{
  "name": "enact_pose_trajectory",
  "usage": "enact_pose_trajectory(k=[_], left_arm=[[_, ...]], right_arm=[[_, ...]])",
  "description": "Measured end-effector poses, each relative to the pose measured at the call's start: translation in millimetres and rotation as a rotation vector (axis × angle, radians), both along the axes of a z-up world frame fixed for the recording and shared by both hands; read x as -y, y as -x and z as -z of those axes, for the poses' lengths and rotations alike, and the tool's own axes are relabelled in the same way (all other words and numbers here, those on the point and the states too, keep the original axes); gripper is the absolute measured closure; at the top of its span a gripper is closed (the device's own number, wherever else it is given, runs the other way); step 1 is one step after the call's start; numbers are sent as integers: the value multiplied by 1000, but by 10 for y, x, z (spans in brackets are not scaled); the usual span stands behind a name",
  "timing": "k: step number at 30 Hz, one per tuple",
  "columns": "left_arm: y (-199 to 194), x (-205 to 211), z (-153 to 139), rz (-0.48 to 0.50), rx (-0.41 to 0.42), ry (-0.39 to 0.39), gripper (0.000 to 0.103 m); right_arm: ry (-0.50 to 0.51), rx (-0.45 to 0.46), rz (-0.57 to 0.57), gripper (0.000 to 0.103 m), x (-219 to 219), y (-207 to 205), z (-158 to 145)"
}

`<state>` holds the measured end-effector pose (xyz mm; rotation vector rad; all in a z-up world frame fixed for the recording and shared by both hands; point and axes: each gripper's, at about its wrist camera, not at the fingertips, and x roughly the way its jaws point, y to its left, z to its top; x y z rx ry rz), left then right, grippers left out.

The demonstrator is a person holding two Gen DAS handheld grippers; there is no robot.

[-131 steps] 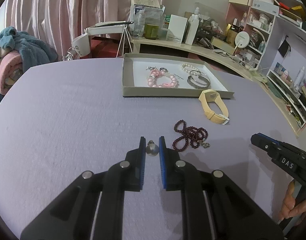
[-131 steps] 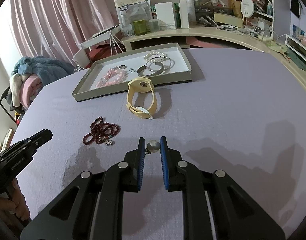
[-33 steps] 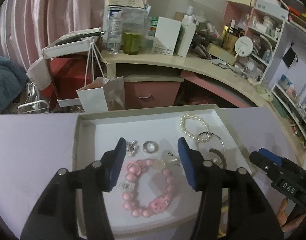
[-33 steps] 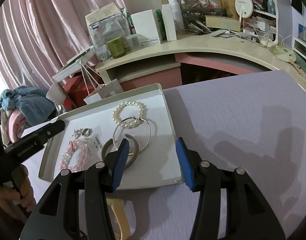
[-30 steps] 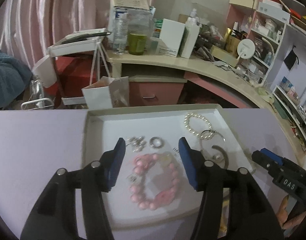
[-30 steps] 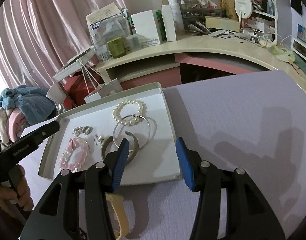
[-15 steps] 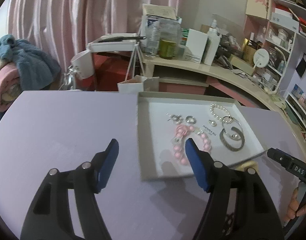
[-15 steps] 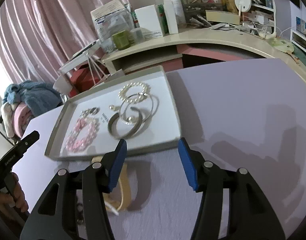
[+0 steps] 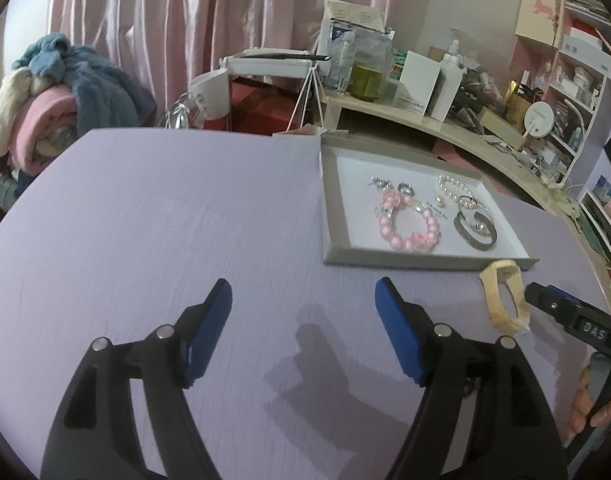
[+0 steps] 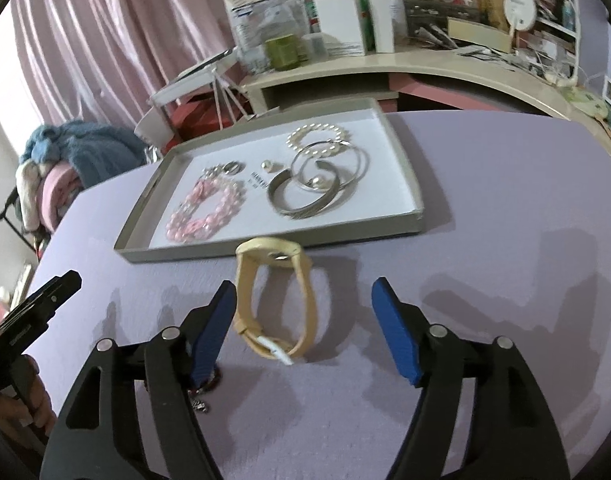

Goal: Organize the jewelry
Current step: 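Move the right tool to the yellow strap watch and grasp it, then grasp the dark red bead bracelet with the left tool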

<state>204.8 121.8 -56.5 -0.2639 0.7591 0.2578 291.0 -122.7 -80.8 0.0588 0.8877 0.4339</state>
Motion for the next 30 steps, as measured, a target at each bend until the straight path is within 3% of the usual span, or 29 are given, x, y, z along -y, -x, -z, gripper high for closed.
enact_pose_trajectory(k=[14, 25, 26, 27, 30], left_arm=[[432, 61, -53, -38, 9, 18, 29], [455, 166, -103, -5, 6, -3, 29], [442, 189, -103, 2, 5, -3, 29], [436, 204, -102, 8, 4, -3, 29], [394, 282, -91, 36, -2, -2, 29]], right_arm=[[72, -32, 0, 27, -292, -76, 158], [109, -20, 7, 28, -322, -76, 205], [115, -18, 6, 30, -328, -77, 217], [119, -16, 2, 48, -333, -78, 232], [112, -16, -27, 63, -339, -43, 207]])
